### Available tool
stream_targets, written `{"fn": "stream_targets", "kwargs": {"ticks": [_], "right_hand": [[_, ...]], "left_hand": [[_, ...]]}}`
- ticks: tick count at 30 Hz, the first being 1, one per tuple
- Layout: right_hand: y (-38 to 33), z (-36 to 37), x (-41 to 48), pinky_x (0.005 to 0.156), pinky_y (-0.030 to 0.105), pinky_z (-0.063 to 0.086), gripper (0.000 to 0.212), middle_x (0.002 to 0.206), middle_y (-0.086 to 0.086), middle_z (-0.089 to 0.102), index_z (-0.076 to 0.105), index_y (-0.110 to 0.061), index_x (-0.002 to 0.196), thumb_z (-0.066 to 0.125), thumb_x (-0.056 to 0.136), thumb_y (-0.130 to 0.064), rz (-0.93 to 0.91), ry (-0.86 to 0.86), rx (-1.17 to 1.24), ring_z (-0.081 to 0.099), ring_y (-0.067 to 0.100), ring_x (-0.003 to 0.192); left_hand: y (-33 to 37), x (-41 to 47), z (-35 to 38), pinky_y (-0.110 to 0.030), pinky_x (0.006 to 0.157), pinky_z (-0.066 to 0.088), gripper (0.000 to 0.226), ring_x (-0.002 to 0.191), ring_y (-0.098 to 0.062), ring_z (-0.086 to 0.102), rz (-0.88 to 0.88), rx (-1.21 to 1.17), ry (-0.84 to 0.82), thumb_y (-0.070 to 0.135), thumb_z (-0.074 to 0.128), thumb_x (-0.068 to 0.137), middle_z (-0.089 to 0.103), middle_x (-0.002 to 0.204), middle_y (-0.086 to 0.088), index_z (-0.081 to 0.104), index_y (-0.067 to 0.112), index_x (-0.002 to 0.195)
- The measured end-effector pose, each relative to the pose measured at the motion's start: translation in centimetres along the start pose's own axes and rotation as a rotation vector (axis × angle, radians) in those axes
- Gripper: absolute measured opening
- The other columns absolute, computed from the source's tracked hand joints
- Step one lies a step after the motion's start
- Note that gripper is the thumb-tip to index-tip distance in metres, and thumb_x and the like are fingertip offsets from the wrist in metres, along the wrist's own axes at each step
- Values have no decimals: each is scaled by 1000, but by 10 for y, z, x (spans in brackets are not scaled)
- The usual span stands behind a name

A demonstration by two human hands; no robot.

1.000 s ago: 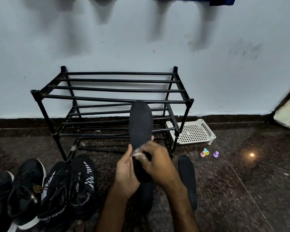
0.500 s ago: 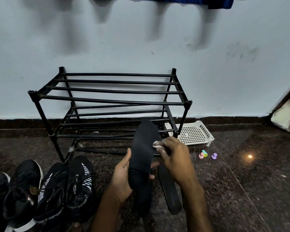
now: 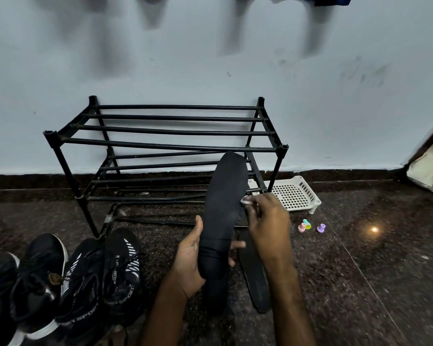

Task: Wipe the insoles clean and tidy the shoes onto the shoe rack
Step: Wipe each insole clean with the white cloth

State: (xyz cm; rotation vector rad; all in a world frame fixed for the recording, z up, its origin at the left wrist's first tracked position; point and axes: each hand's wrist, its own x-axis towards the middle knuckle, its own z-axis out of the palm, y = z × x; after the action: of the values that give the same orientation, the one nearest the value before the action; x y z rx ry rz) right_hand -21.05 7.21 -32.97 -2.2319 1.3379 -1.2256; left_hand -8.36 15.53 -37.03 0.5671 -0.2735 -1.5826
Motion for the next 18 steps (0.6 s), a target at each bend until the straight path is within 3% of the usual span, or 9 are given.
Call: {"fn": "stream_targets", "kwargs": {"ticks": [5,10,13,15,18], "right_hand": [[0,6,0,79,13,44,17,96,-2,64,73,-12,98,68,85,-1,-100,-104,51,60,7,86],[22,10,-12,77,13,40,19,94,0,64,74,-9,99,68,84,2,70,2,-31,64,18,86],[12,7,-15,82,7,42,21,96,1,66,74,-7,100,68,84,5,15,97,85,64,14,88],[-2,11,-16,83,4,40,20,96,3,66,73,-6,100,67,84,5,-80,93,157,62,9,89],[-3,27,-20,81,1,38,18,95,3,67,74,-8,97,67,84,2,-66,-1,180,61,8,88]], "left_hand": [[5,-2,-5,-38,44,53,64,80,-42,71,-2,16,-12,51,38,88,73,96,-21,77,1,100],[9,-2,-10,-39,45,53,64,85,-40,72,36,12,7,51,37,90,72,101,-22,76,1,102],[9,1,-16,-40,49,55,62,92,-41,71,36,-7,28,51,39,91,71,108,-20,75,3,106],[8,2,-21,-43,52,57,58,101,-44,67,29,-5,34,51,49,92,68,117,-21,72,2,114],[10,0,-28,-48,58,58,72,113,-47,61,5,-3,-27,50,81,70,63,127,-22,67,2,123]]}}
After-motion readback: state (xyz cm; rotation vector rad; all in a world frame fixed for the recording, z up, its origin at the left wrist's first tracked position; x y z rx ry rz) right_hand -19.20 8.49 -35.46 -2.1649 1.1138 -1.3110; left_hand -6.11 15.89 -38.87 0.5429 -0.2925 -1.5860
